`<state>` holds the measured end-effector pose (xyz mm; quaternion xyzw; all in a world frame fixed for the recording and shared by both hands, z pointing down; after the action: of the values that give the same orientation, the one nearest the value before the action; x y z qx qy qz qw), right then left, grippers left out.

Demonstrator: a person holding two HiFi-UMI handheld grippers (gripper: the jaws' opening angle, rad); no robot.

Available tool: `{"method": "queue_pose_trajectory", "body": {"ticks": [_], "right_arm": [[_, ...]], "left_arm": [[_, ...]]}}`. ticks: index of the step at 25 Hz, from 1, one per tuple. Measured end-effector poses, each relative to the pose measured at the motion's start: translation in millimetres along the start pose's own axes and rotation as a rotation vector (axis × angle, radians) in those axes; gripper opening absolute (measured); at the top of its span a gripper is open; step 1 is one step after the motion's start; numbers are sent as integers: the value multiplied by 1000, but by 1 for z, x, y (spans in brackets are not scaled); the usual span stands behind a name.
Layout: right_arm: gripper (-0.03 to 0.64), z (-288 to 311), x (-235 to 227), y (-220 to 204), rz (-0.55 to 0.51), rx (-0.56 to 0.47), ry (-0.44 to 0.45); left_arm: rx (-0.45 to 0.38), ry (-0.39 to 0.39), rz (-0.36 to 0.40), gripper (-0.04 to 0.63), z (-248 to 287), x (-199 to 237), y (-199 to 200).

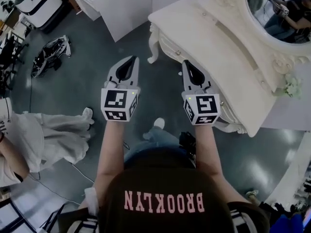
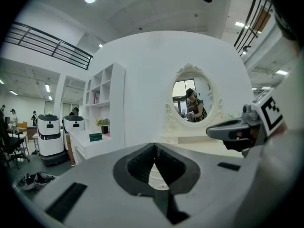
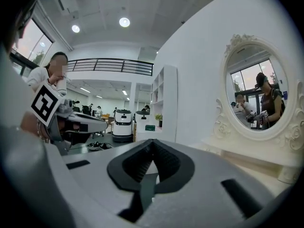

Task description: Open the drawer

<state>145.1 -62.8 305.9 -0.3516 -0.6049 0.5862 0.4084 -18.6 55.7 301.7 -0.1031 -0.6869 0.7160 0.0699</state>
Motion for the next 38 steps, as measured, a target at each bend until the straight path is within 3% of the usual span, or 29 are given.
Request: {"method": "queue_pose_trajectory", "body": {"ticks": [15,30,38], "right_arm": [[-2,46,-41,-27,32,90,-133],[-2,102,-61,-34,88,130,-427],[-2,135,-63,-65,178,175,-550]], "left_arm": [[32,-112,-26,-2,86,20,-13],[28,-375,7,-2,193,66,-7],[86,-483,12,-2,238,92,-31]]}}
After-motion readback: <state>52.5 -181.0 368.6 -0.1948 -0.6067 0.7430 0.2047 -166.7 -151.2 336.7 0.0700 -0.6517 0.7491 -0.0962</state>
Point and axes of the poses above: the fingertips, and each gripper's own axes: z forward along the fingers, x to its left, y out of its top, the point moved 6 cm from there along -z, backward along the fingers, and after that the axes turned 6 degrees about -x, right-handed, at the moved point
